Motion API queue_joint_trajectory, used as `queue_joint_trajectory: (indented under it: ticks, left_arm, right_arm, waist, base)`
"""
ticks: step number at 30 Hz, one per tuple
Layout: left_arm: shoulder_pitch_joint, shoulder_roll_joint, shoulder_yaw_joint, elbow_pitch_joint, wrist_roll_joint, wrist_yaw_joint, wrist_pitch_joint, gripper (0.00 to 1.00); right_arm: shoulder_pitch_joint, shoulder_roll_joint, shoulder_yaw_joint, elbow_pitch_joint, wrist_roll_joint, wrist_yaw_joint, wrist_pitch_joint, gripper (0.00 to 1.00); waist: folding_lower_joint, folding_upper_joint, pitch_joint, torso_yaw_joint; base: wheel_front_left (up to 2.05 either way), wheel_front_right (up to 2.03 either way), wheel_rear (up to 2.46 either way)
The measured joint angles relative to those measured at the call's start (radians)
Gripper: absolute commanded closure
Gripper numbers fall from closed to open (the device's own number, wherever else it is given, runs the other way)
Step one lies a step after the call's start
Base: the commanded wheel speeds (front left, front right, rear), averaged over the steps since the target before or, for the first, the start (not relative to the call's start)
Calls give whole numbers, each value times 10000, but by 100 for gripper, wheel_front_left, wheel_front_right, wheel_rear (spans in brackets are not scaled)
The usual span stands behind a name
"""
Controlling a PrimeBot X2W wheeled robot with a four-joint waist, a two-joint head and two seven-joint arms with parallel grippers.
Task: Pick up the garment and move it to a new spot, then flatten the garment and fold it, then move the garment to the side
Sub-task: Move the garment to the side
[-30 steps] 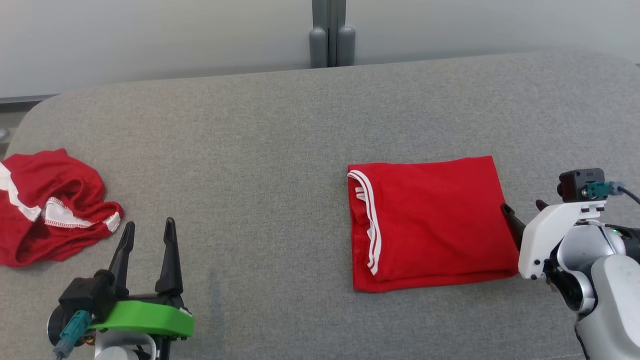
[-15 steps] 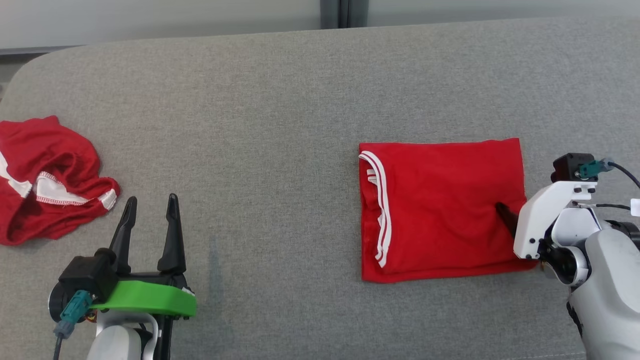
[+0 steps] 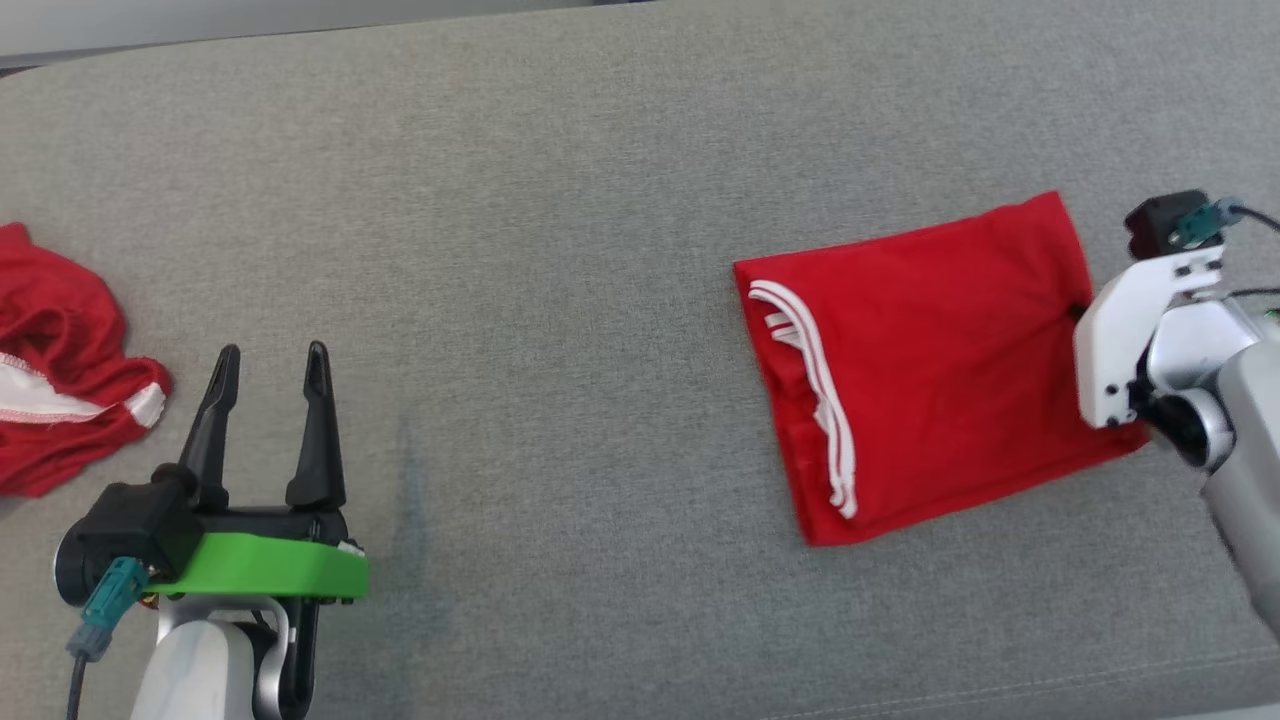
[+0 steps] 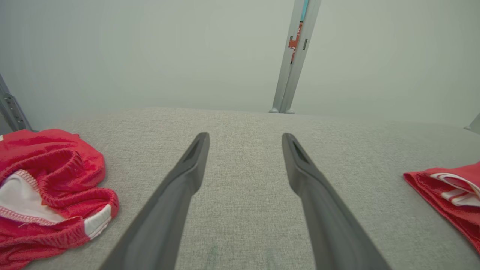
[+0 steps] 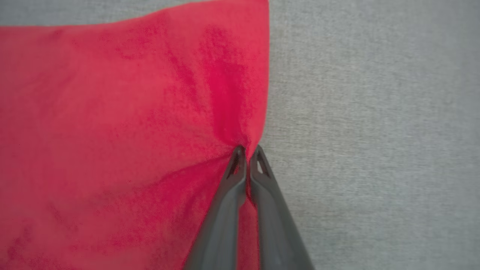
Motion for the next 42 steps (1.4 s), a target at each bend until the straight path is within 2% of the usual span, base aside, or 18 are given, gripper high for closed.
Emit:
queue_joint_trajectory:
  ticks: [5, 11, 19, 26, 32, 33, 34, 35, 42]
  left_arm:
    - [-186, 35, -40, -328, 59, 0, -2, 0]
    - [-527, 247, -144, -581, 140, 0, -2, 0]
    - [-926, 570, -253, -1076, 228, 0, -2, 0]
    - [-943, 803, -320, -1264, 272, 0, -2, 0]
    - [-816, 853, -372, -1269, 291, 0, -2, 0]
    - [-786, 857, -376, -1250, 290, 0, -2, 0]
    - [-779, 859, -384, -1221, 284, 0, 0, 0]
    - [-773, 849, -401, -1195, 255, 2, -2, 0]
    - [-428, 516, -447, -865, 50, 4, 0, 0]
  right_arm:
    - [-946, -1120, 15, 42, -213, -4, -562, 100]
    - [-1601, -2121, -662, 629, -403, -6, -1174, 100]
    - [-2031, -2968, -1139, 1363, -1400, -6, -2577, 100]
    - [-2394, -3223, -1655, 1967, -2351, -6, -3983, 100]
    - [-2590, -2859, -2065, 2370, -3338, -6, -4729, 100]
    - [-2590, -2784, -2125, 2439, -3530, -6, -4817, 66]
    - [-2585, -2731, -2178, 2479, -3707, -4, -4907, 27]
    - [-2575, -2692, -2295, 2493, -3950, -4, -5074, 0]
    - [-2053, -2301, -2677, 2385, -4761, -6, -5760, 0]
  waist:
    - [0, 0, 321, -521]
    - [0, 0, 913, -1099]
    - [0, 0, 1836, -1570]
    - [1, 0, 2453, -1601]
    - [1, 0, 2500, -1363]
    - [1, 0, 2462, -1340]
    - [1, 0, 2421, -1325]
    - [1, 0, 2350, -1301]
    - [1, 0, 1645, -1176]
  base:
    - [0, 0, 0]
    - [0, 0, 0]
    - [0, 0, 0]
    - [0, 0, 0]
    - [0, 0, 0]
    - [0, 0, 0]
    - [0, 0, 0]
    - [0, 0, 0]
    - [0, 0, 0]
